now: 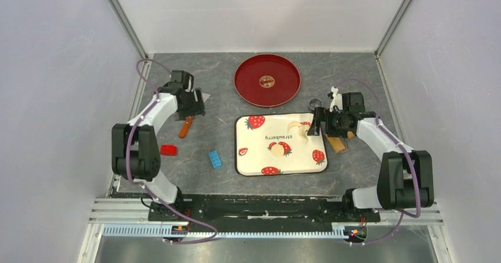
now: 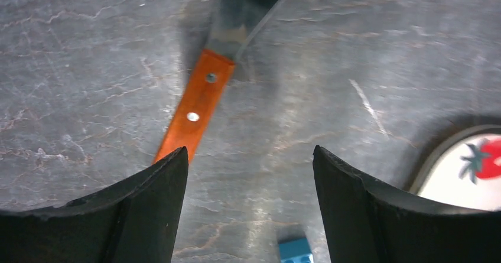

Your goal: Roll out the dumpling wrappers from the dough

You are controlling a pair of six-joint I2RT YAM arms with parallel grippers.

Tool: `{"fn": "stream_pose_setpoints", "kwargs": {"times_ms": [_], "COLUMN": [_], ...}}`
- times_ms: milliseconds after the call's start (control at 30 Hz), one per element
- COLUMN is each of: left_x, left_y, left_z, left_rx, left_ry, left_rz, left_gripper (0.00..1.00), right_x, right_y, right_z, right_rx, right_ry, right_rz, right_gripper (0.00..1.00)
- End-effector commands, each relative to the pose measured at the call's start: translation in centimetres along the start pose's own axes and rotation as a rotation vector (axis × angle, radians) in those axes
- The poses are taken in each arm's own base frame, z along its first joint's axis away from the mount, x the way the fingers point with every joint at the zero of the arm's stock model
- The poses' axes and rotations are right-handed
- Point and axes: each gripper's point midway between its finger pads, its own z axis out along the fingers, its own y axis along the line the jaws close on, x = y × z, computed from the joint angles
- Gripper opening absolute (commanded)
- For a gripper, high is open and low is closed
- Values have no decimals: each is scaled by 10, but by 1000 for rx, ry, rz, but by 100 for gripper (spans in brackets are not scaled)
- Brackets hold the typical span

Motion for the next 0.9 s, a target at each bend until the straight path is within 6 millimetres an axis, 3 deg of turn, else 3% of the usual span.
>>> {"fn": "stream_pose_setpoints", "kwargs": {"times_ms": [0,200,333,433,533,633,767,867], "left_x": [-1,3,11,18,28,36,43,45], "left_y": [24,46,46,44,45,45,40,33], "left_z": [14,36,48,55,59,60,58,55], "left_rx": [-44,-127,-123,-105,-112,-125,-124,-113], "left_ry": [70,147,197,236,285,309,333,331], "left_rz": [-42,-54,-33,-20,-6,10,42,58], "left_gripper": [82,81,78,70,53,43,15,2], "right_x": [-4,0,0,-1,-1,0,1,1], "right_y": [3,6,8,8,9,9,9,10], "right_z": [8,17,19,19,18,17,16,13], "right_rx": [-26,-41,-47,-48,-48,-48,-49,-50], "right_ry": [-15,7,12,10,9,9,6,3], "right_rz": [-17,-26,-32,-34,-36,-36,-35,-35], "right_gripper": [98,98,98,98,98,98,98,98]}}
